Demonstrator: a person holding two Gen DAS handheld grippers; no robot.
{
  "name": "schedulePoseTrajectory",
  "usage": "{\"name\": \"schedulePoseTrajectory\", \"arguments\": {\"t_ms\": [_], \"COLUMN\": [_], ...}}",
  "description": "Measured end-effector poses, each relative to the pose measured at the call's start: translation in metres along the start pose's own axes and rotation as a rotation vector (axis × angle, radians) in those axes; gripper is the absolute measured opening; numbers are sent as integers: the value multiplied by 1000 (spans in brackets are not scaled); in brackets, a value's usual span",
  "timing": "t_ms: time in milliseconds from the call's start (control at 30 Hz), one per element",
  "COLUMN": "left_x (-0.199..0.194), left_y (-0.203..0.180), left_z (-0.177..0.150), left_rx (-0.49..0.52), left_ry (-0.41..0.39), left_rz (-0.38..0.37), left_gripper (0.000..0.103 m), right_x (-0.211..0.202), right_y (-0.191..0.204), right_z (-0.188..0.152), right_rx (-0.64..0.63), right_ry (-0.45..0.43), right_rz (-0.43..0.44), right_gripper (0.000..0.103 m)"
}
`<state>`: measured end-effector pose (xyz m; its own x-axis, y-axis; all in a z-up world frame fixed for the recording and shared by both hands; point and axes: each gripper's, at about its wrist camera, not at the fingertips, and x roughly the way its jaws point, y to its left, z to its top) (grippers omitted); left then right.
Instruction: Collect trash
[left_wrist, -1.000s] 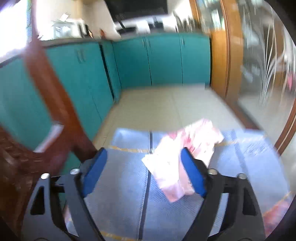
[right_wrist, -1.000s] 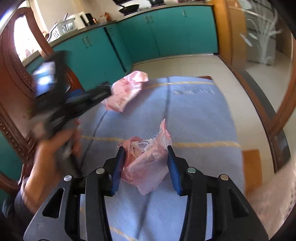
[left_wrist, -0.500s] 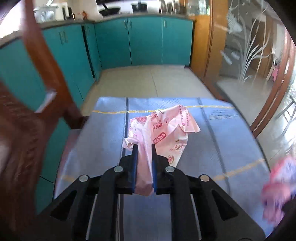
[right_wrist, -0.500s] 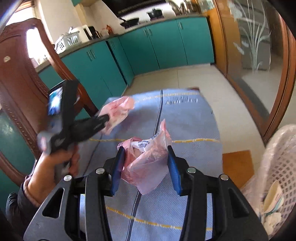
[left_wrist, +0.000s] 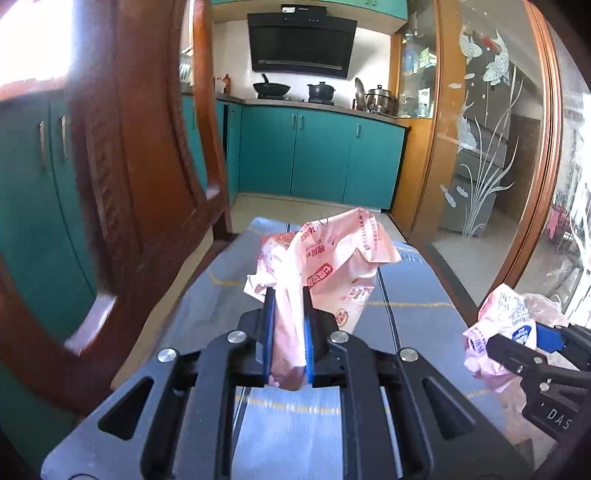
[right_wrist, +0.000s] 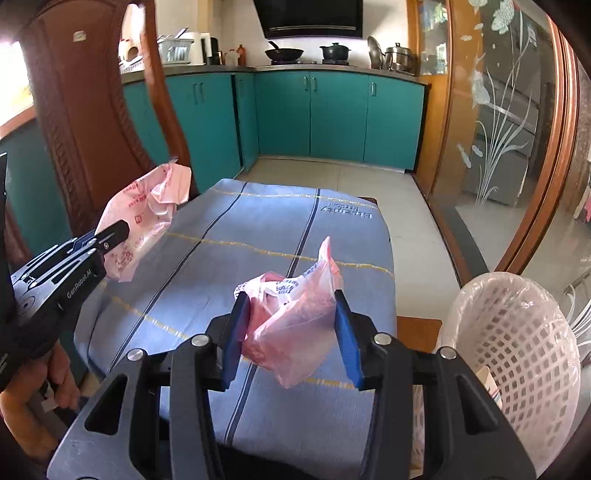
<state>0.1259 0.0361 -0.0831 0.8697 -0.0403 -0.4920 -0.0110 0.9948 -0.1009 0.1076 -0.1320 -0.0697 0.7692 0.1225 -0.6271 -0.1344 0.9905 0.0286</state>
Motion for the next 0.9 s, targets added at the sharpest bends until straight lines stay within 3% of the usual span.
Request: {"name": "schedulePoseTrajectory", "arguments": {"t_ms": [167, 400, 900], "left_x": [-10, -33, -23], "left_y": [16, 14, 15], "left_z": [-5, -4, -6], "left_rx": [-52, -31, -19], "left_ry": [42, -3, 36], "left_rz": [24, 36, 32], "left_gripper": [14, 14, 14], "right_x": [-16, -22, -20], "right_y": [6, 14, 10], "right_z": [-4, -3, -6], "right_rx": [-1, -13, 10], "right_ry": [-24, -37, -25], "right_rz": [-15, -18, -20], "right_gripper": [45, 45, 45]}}
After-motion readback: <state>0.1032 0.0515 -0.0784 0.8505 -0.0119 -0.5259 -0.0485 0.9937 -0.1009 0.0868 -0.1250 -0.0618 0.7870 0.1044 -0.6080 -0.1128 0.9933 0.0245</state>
